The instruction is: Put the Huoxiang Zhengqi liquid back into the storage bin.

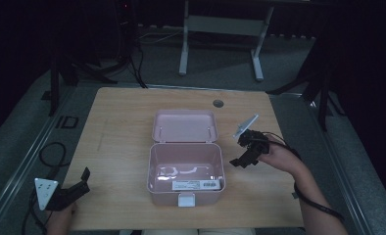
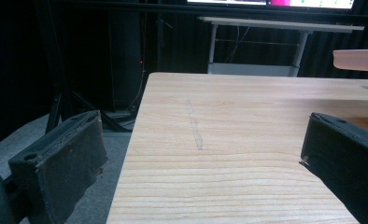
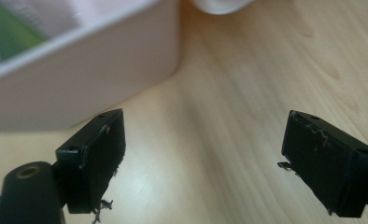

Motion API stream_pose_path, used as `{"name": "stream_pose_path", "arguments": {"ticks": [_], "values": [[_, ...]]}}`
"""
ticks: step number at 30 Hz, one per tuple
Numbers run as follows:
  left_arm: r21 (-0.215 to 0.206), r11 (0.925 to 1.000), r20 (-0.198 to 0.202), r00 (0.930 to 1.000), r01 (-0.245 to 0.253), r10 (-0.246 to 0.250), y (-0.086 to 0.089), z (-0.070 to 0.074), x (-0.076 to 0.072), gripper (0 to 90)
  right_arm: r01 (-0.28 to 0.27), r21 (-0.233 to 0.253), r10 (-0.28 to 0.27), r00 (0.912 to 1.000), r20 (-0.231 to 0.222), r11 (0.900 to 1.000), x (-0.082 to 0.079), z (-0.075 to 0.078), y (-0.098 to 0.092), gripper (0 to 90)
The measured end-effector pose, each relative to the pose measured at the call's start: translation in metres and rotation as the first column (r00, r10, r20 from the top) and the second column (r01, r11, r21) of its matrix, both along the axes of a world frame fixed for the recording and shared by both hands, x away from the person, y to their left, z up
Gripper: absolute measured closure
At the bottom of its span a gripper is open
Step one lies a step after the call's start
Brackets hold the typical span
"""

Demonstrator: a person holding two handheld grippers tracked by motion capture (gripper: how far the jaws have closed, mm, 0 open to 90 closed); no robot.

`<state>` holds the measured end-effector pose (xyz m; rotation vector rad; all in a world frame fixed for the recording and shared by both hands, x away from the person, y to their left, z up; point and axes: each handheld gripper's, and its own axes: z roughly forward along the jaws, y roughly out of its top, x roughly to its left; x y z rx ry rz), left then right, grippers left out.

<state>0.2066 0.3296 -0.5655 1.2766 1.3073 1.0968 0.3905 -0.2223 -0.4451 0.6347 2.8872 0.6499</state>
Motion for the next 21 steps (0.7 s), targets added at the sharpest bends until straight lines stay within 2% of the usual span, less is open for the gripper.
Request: {"name": "stream_pose_path", "arguments": {"ticks": [1,2,5,7,8,10,12,13,16,17,18,19,20,21], "values": [[0.0,1.0,0.0,1.0,0.0,0.0,0.0,0.0,0.0,0.4,0.044,0.044,-0.045,0.9987,0.024,0.998,0.002,-0.011,-0.004,13.2],[-0.001,1.0,0.001,1.0,0.0,0.0,0.0,0.0,0.0,0.4,0.051,0.052,-0.053,0.9982,0.028,0.997,0.002,-0.013,-0.005,13.1],[0.0,1.0,0.001,1.0,0.0,0.0,0.0,0.0,0.0,0.4,0.109,0.087,-0.116,0.9898,0.083,0.99,0.003,-0.029,-0.009,12.5],[-0.001,1.0,0.002,1.0,-0.001,0.001,0.0,0.0,0.0,0.4,0.153,0.117,-0.167,0.9783,0.123,0.981,0.002,-0.041,-0.012,12.2],[-0.002,1.0,0.002,1.0,0.0,0.0,0.0,0.0,0.0,0.4,0.168,0.133,-0.184,0.976,0.118,0.977,0.003,-0.047,-0.014,11.8],[-0.001,1.0,0.002,1.0,-0.001,0.001,0.0,0.0,0.0,0.4,0.191,0.149,-0.211,0.9678,0.137,0.97,0.003,-0.056,-0.017,11.9],[-0.003,1.0,0.001,1.0,0.0,0.0,0.0,0.0,0.0,0.4,0.199,0.151,-0.219,0.9661,0.136,0.968,0.003,-0.059,-0.018,11.8],[-0.004,1.0,0.001,1.0,0.001,-0.001,0.0,0.0,0.0,0.4,0.225,0.158,-0.248,0.9583,0.142,0.961,0.003,-0.068,-0.022,11.8],[-0.006,1.0,0.002,1.0,0.001,-0.001,0.0,0.0,0.0,0.4,0.252,0.18,-0.282,0.9456,0.163,0.951,0.002,-0.077,-0.027,11.9],[-0.006,1.0,0.002,1.0,0.001,-0.001,0.0,0.0,0.0,0.4,0.252,0.18,-0.282,0.9456,0.163,0.951,0.002,-0.077,-0.027,11.9],[-0.005,1.0,0.0,1.0,0.0,0.0,0.0,0.0,0.0,0.4,0.264,0.193,-0.297,0.9397,0.17,0.945,0.002,-0.078,-0.03,11.9],[-0.004,1.0,0.0,1.0,0.0,0.0,0.0,0.0,0.0,0.4,0.284,0.227,-0.33,0.9234,0.196,0.931,0.001,-0.08,-0.035,11.9],[-0.003,1.0,0.001,1.0,0.0,0.0,0.0,0.0,0.0,0.4,0.292,0.241,-0.341,0.9191,0.197,0.926,0.001,-0.08,-0.038,11.8],[-0.004,1.0,0.001,1.0,0.0,0.0,0.0,0.0,0.0,0.4,0.304,0.26,-0.361,0.9094,0.207,0.916,0.0,-0.08,-0.041,11.9]]}}
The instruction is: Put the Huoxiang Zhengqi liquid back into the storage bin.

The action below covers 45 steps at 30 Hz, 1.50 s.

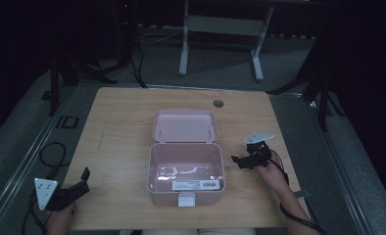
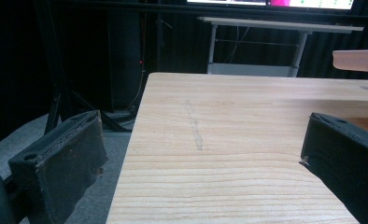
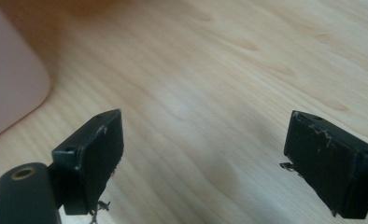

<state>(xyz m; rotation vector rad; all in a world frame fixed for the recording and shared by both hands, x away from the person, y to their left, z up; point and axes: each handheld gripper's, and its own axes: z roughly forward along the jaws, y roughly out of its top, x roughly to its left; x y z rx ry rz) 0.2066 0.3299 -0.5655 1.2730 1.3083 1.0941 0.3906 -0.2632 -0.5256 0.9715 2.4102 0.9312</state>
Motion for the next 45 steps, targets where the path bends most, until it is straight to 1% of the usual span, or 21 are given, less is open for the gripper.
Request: {"name": "stream_pose_path", "arguments": {"ticks": [1,3,5,7,9,10,13,14,15,20,22,24,29,34,36,38,39,41,42,44,45], "values": [[0.0,1.0,0.0,1.0,0.0,0.0,0.0,0.0,0.0,0.4,0.02,0.016,-0.02,0.9997,0.014,1.0,-0.001,-0.001,-0.003,11.9],[-0.002,1.0,0.0,1.0,0.0,0.0,0.0,0.0,0.0,0.4,0.049,0.032,-0.049,0.9988,0.01,0.998,0.0,-0.003,-0.011,11.9],[-0.005,1.0,-0.001,1.0,0.002,-0.002,0.0,0.0,0.0,0.4,0.069,0.033,-0.069,0.9976,0.002,0.997,0.0,-0.006,-0.017,12.1],[-0.007,1.0,-0.001,1.0,-0.001,0.001,0.001,0.0,0.0,0.4,0.089,0.029,-0.09,0.9959,0.012,0.996,-0.001,-0.009,-0.024,12.5],[-0.006,1.0,-0.003,1.0,0.0,0.0,0.001,0.0,0.0,0.4,0.094,0.032,-0.094,0.9956,0.002,0.995,-0.001,-0.01,-0.026,12.5],[-0.005,1.0,-0.003,1.0,0.0,0.0,0.001,0.0,0.0,0.4,0.116,0.038,-0.117,0.9931,0.008,0.992,-0.001,-0.012,-0.036,12.5],[-0.005,1.0,-0.003,1.0,-0.001,0.001,0.001,0.0,0.0,0.4,0.154,0.062,-0.155,0.9877,0.02,0.986,-0.004,-0.014,-0.05,12.5],[-0.005,1.0,-0.004,1.0,-0.001,0.001,0.001,0.0,0.0,0.4,0.176,0.062,-0.179,0.9828,0.044,0.982,-0.005,-0.014,-0.055,12.6],[-0.004,1.0,-0.004,1.0,-0.001,0.001,0.001,0.0,0.0,0.4,0.198,0.069,-0.202,0.9781,0.052,0.978,-0.006,-0.014,-0.06,12.5],[-0.005,1.0,-0.003,1.0,-0.001,0.001,0.001,0.0,0.0,0.4,0.277,0.121,-0.286,0.9561,0.065,0.953,-0.011,-0.014,-0.085,12.6],[-0.006,1.0,-0.004,1.0,-0.001,0.001,0.001,0.0,0.0,0.4,0.298,0.126,-0.307,0.9496,0.063,0.946,-0.013,-0.015,-0.093,12.6],[-0.006,1.0,-0.005,1.0,0.0,0.0,0.001,0.0,0.0,0.4,0.327,0.124,-0.337,0.9385,0.073,0.937,-0.016,-0.018,-0.099,13.1],[-0.005,1.0,-0.005,1.0,0.0,0.0,0.001,0.0,0.0,0.4,0.355,0.126,-0.366,0.9274,0.079,0.927,-0.024,-0.022,-0.107,12.7],[-0.005,1.0,-0.004,1.0,0.0,0.0,0.001,0.0,0.0,0.4,0.402,0.13,-0.414,0.9058,0.089,0.907,-0.032,-0.022,-0.112,12.5],[-0.005,1.0,-0.004,1.0,0.0,0.0,0.001,0.0,0.0,0.4,0.42,0.116,-0.431,0.8975,0.095,0.9,-0.034,-0.022,-0.113,12.5],[-0.004,1.0,-0.005,1.0,0.001,-0.001,0.001,0.0,0.0,0.4,0.424,0.114,-0.435,0.8953,0.097,0.898,-0.035,-0.022,-0.114,12.5],[-0.004,1.0,-0.004,1.0,0.001,-0.001,0.0,0.0,0.0,0.4,0.431,0.115,-0.442,0.8914,0.1,0.895,-0.036,-0.023,-0.114,12.5],[-0.003,1.0,-0.004,1.0,0.001,-0.001,0.0,0.0,0.0,0.4,0.441,0.125,-0.454,0.8845,0.108,0.889,-0.038,-0.024,-0.117,12.4],[-0.003,1.0,-0.003,1.0,0.001,-0.001,0.0,0.0,0.0,0.4,0.452,0.133,-0.467,0.8766,0.117,0.882,-0.039,-0.024,-0.118,12.5],[-0.001,1.0,-0.005,1.0,0.0,0.0,0.0,0.0,0.0,0.4,0.449,0.168,-0.469,0.8762,0.11,0.878,-0.04,-0.024,-0.121,12.5],[0.0,1.0,-0.005,1.0,0.0,0.0,0.0,0.0,0.0,0.4,0.452,0.185,-0.476,0.8723,0.113,0.873,-0.041,-0.023,-0.123,12.5]]}}
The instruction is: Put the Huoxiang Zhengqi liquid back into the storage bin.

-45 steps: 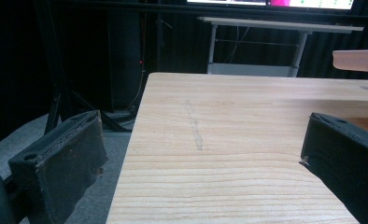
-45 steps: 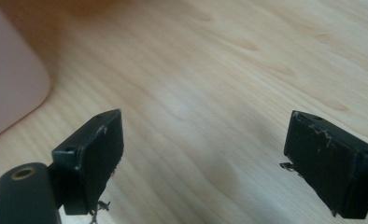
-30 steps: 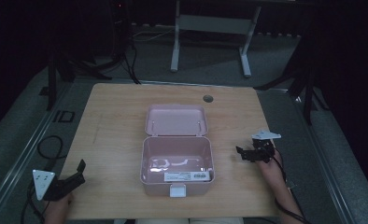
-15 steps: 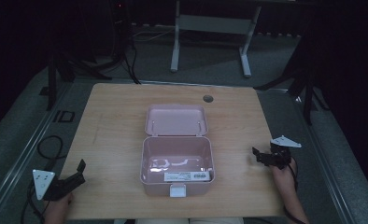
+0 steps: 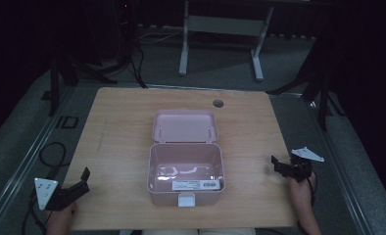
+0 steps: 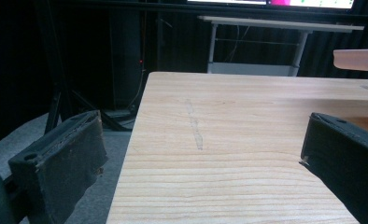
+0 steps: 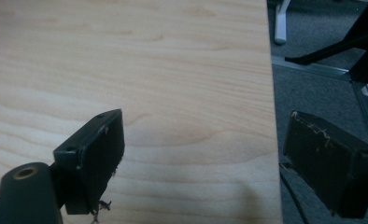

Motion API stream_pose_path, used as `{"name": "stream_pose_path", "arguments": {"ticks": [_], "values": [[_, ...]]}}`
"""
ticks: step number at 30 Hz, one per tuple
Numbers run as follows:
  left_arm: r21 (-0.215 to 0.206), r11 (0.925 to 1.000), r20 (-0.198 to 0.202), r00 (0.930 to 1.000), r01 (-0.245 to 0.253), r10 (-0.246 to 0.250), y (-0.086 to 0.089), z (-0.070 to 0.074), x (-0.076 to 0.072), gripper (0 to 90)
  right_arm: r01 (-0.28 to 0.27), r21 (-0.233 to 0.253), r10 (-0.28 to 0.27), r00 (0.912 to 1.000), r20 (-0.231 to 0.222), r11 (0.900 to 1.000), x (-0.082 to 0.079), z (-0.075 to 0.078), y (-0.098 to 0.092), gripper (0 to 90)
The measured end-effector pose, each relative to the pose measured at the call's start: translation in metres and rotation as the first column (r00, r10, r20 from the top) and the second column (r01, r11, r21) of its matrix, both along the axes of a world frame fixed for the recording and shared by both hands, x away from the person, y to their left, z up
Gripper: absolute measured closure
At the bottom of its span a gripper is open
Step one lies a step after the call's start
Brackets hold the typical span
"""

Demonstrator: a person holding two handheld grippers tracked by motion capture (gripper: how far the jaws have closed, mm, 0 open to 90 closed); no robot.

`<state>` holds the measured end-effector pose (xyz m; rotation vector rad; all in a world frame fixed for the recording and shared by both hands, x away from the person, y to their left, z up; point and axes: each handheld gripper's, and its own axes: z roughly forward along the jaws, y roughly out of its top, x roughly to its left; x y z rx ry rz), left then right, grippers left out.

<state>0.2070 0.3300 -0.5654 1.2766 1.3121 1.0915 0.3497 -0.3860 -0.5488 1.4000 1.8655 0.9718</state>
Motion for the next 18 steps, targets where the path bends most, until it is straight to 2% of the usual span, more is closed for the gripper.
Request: {"name": "stream_pose_path", "arguments": {"ticks": [4,9,18], "values": [[0.0,1.0,-0.001,1.0,0.001,-0.001,0.0,0.0,0.0002,0.4,-0.006,0.046,0.006,0.9998,0.018,0.999,-0.0015,0.0014,-0.0058,12.5],[-0.001,1.0,-0.002,1.0,0.001,-0.001,0.0002,0.0,0.0001,0.4,0.01,0.01,-0.011,0.9999,0.012,1.0,-0.0003,0.0001,-0.0047,12.1],[-0.004,1.0,0.001,1.0,0.001,-0.001,0.0002,-0.0001,-0.0001,0.4,0.009,-0.006,-0.009,0.9999,-0.007,1.0,0.0014,-0.0002,-0.0037,12.0]]}}
